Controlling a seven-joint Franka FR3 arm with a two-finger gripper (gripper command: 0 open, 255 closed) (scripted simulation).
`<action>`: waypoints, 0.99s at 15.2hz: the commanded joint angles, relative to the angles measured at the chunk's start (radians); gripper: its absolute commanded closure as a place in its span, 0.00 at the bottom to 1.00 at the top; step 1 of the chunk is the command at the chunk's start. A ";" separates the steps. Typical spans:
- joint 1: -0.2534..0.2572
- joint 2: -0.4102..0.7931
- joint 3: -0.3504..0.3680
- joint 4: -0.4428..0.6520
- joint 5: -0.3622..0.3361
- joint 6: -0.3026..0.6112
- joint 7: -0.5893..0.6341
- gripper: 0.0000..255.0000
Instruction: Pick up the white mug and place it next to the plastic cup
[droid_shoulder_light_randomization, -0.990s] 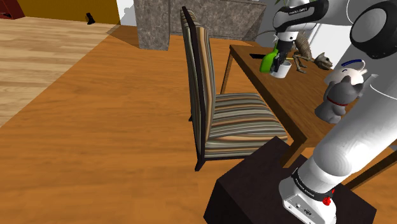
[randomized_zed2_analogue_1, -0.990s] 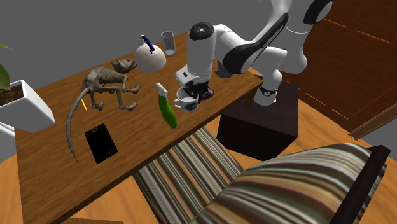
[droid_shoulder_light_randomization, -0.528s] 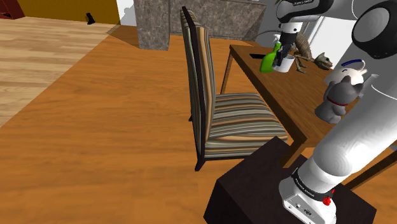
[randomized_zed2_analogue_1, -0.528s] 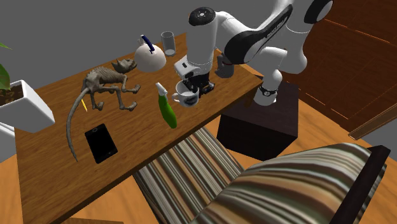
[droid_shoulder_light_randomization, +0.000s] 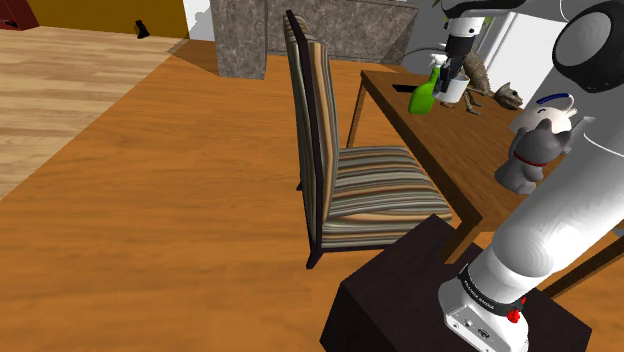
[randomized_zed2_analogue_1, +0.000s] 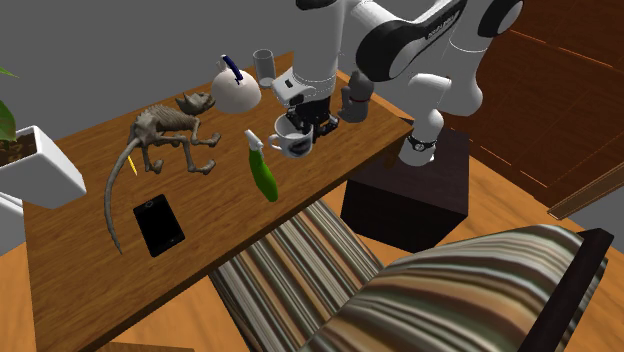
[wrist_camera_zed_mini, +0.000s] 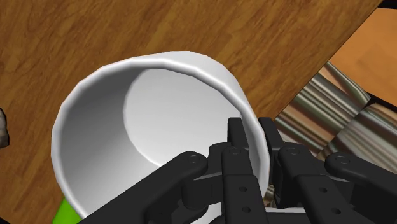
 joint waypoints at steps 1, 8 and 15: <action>-0.001 0.010 -0.001 0.036 0.004 -0.027 -0.005 1.00; -0.007 0.035 -0.004 0.160 0.015 -0.128 -0.021 1.00; -0.019 0.077 -0.010 0.308 0.034 -0.236 -0.043 1.00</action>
